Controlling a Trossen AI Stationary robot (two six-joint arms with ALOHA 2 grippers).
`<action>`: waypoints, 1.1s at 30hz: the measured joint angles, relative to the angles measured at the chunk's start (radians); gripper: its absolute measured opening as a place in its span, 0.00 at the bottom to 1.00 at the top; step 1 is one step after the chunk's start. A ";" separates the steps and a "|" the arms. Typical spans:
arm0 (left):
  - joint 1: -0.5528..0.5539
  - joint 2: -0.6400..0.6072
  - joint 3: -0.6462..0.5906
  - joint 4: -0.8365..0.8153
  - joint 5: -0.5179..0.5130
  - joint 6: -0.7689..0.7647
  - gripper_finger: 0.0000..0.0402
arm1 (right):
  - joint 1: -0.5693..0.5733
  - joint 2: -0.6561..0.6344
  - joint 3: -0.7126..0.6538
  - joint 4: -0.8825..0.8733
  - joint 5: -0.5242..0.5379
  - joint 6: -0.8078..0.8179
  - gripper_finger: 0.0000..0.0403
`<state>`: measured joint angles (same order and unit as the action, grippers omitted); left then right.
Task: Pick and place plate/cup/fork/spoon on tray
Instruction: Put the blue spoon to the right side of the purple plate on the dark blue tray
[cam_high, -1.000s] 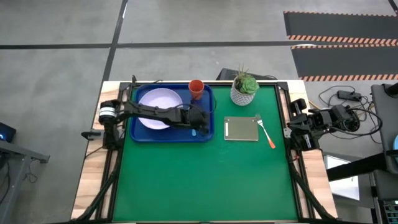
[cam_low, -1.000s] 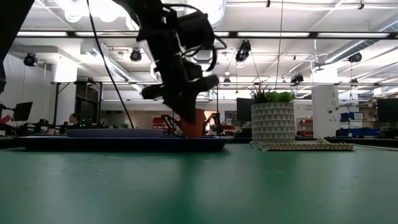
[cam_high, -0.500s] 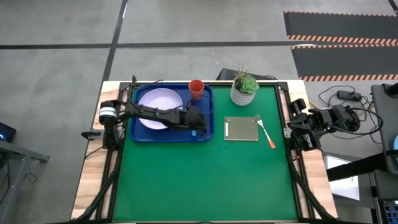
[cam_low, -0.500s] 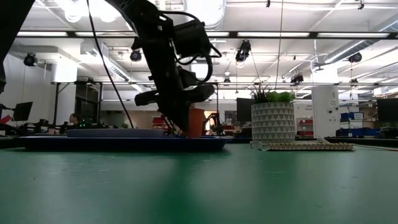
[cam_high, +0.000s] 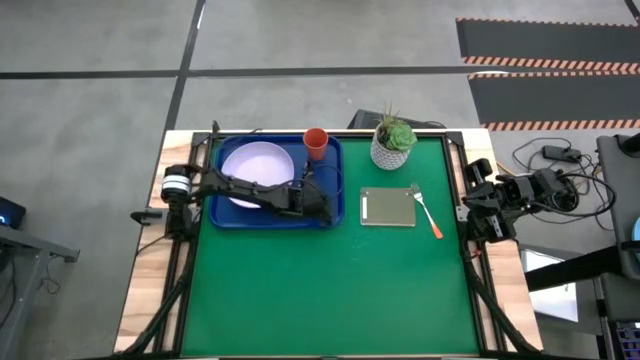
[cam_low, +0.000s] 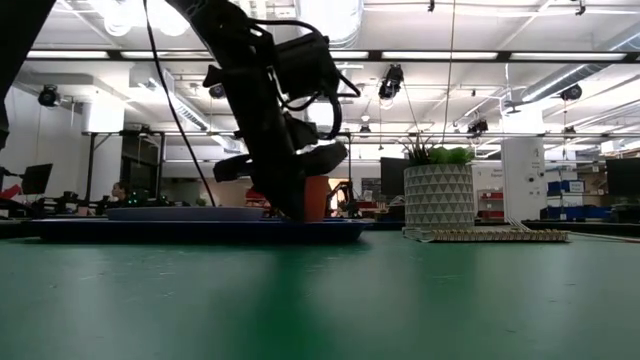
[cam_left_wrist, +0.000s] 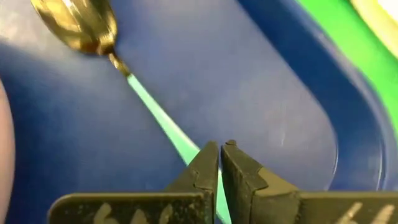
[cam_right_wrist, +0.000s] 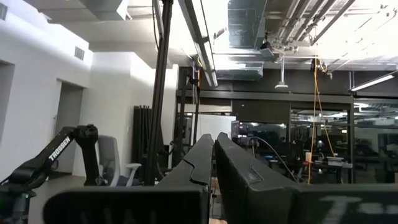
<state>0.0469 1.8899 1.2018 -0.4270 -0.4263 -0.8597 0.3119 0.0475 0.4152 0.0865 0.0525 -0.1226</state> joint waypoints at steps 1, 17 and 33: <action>-0.003 0.000 -0.001 -0.004 0.001 -0.001 0.00 | 0.000 0.000 0.000 0.001 0.000 0.000 0.02; -0.005 0.005 -0.026 0.001 -0.003 -0.026 0.00 | 0.000 0.000 0.000 0.000 0.000 0.000 0.02; -0.070 -0.011 0.025 0.205 -0.011 0.243 0.00 | 0.000 0.000 0.000 0.000 0.000 0.000 0.02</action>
<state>-0.0234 1.8793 1.2271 -0.2219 -0.4376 -0.6166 0.3119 0.0471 0.4152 0.0864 0.0525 -0.1230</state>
